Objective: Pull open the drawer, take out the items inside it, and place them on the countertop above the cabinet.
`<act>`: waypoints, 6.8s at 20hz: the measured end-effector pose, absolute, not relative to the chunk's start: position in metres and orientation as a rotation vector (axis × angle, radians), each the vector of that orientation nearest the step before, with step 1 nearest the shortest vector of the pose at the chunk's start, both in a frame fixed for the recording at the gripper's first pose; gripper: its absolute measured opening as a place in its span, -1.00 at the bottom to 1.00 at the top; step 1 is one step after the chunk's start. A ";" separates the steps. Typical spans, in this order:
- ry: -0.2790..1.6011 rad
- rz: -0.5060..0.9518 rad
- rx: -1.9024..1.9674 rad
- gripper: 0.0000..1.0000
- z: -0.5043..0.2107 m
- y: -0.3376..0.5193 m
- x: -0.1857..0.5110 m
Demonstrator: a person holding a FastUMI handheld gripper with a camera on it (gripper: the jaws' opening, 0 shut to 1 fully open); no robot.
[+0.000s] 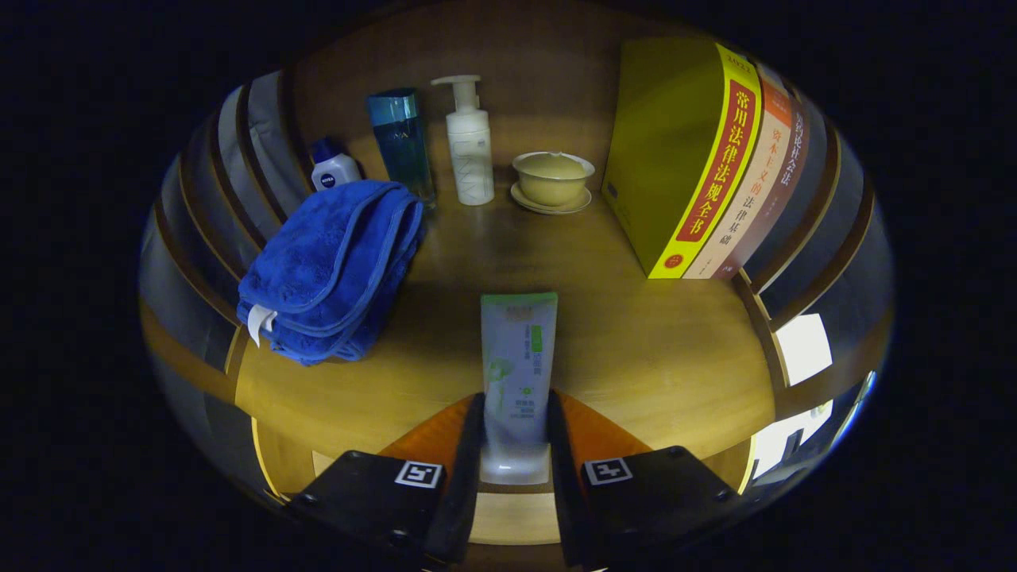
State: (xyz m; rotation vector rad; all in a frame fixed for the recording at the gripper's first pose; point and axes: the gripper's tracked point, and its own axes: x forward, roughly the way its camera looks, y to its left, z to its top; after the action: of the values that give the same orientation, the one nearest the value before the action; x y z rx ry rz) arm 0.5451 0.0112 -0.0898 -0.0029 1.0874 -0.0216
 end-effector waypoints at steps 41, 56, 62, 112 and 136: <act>0.132 -0.088 0.157 0.94 -0.027 -0.005 0.302; 0.162 -0.012 -0.012 0.94 -0.084 0.031 0.274; 0.206 -0.005 0.004 0.94 -0.108 0.032 0.276; 0.212 -0.059 0.035 0.97 -0.058 0.016 0.364; 0.085 0.044 0.062 0.96 0.045 0.035 0.265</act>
State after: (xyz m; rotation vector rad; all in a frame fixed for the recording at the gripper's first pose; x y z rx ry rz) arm 0.2648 0.0347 0.0447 0.0617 0.0853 0.0444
